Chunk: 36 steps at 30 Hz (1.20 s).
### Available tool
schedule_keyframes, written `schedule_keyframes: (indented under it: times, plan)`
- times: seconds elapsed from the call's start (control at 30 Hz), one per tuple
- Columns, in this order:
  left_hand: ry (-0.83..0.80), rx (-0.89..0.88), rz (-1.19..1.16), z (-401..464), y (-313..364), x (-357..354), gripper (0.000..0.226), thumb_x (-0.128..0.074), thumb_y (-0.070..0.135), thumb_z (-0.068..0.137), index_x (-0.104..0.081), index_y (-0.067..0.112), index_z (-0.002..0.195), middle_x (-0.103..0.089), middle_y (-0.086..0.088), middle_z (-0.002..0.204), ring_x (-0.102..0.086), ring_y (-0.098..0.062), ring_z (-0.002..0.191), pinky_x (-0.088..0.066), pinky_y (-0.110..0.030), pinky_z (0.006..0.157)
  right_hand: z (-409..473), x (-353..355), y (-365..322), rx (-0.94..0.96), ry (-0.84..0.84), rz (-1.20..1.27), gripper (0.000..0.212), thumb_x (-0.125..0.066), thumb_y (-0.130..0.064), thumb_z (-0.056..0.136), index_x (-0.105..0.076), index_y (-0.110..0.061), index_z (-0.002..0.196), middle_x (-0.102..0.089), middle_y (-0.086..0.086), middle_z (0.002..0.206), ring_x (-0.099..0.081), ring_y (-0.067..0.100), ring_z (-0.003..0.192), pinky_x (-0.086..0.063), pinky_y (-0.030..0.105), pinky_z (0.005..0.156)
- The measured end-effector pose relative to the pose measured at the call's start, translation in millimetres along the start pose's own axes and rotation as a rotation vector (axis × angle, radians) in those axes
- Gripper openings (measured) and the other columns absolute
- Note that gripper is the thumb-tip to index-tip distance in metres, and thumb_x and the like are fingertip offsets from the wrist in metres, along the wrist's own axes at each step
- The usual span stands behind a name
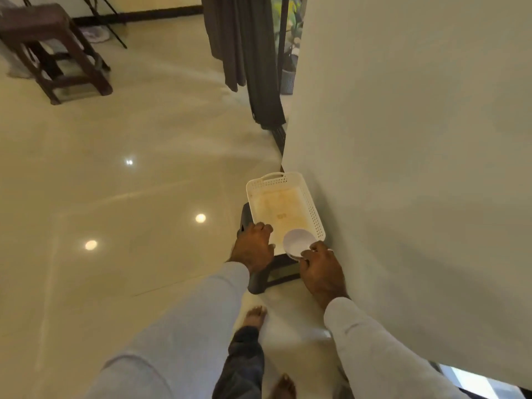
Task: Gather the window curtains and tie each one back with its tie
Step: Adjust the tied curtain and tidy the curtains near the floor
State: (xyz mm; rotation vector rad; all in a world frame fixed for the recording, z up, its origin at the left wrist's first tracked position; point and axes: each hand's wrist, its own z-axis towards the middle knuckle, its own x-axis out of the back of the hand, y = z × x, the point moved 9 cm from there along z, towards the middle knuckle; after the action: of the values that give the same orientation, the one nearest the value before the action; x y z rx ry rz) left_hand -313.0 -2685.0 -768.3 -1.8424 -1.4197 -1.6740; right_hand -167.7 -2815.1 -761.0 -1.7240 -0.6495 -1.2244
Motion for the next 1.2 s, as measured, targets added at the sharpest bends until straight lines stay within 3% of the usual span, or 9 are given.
schedule_keyframes:
  times: [0.13, 0.27, 0.67, 0.87, 1.07, 1.2]
  plan:
    - [-0.036, 0.006, 0.064, 76, -25, -24, 0.051, -0.063, 0.04, 0.103, -0.052, 0.019, 0.147, -0.056, -0.005, 0.149, -0.049, -0.033, 0.138, -0.047, -0.054, 0.112, 65, -38, 7, -0.057, -0.022, -0.002, 0.023, -0.07, -0.026, 0.099, -0.081, -0.015, 0.117, -0.066, 0.009, 0.135, -0.064, 0.035, 0.117, -0.059, 0.045, 0.094]
    - [-0.053, -0.026, 0.123, 129, -44, -43, 0.051, -0.06, 0.039, 0.103, -0.052, 0.018, 0.149, -0.054, -0.005, 0.152, -0.047, -0.033, 0.14, -0.041, -0.052, 0.116, 115, -79, 12, -0.053, -0.075, -0.068, 0.021, -0.073, -0.021, 0.096, -0.082, -0.011, 0.113, -0.067, 0.013, 0.128, -0.065, 0.038, 0.111, -0.059, 0.046, 0.09]
    - [-0.134, -0.096, 0.265, 186, -81, -88, 0.052, -0.056, 0.037, 0.105, -0.048, 0.018, 0.153, -0.042, -0.011, 0.164, -0.035, -0.038, 0.15, -0.03, -0.055, 0.119, 175, -167, 37, -0.068, -0.222, -0.266, 0.017, -0.078, -0.019, 0.084, -0.086, -0.013, 0.098, -0.072, 0.012, 0.105, -0.068, 0.035, 0.089, -0.055, 0.043, 0.083]
    - [-0.154, -0.099, 0.248, 184, -84, -95, 0.052, -0.055, 0.036, 0.106, -0.047, 0.018, 0.154, -0.041, -0.011, 0.165, -0.034, -0.037, 0.151, -0.029, -0.055, 0.121, 174, -181, 39, -0.121, -0.369, -0.354, 0.026, -0.065, -0.03, 0.092, -0.081, -0.021, 0.111, -0.068, 0.005, 0.112, -0.064, 0.026, 0.1, -0.046, 0.038, 0.089]
    - [-0.158, -0.11, 0.248, 174, -76, -91, 0.053, -0.055, 0.038, 0.107, -0.045, 0.019, 0.155, -0.039, -0.01, 0.166, -0.032, -0.037, 0.153, -0.028, -0.055, 0.123, 159, -174, 37, -0.16, -0.411, -0.379, 0.037, -0.057, -0.051, 0.094, -0.075, -0.028, 0.117, -0.068, -0.001, 0.122, -0.059, 0.028, 0.118, -0.028, 0.056, 0.109]
    - [-0.156, -0.129, 0.263, 165, -60, -83, 0.053, -0.054, 0.039, 0.107, -0.044, 0.02, 0.156, -0.038, -0.01, 0.167, -0.032, -0.038, 0.154, -0.027, -0.057, 0.126, 149, -148, 34, -0.18, -0.351, -0.312, 0.039, -0.057, -0.055, 0.094, -0.074, -0.033, 0.121, -0.069, -0.002, 0.125, -0.058, 0.029, 0.123, -0.025, 0.06, 0.113]
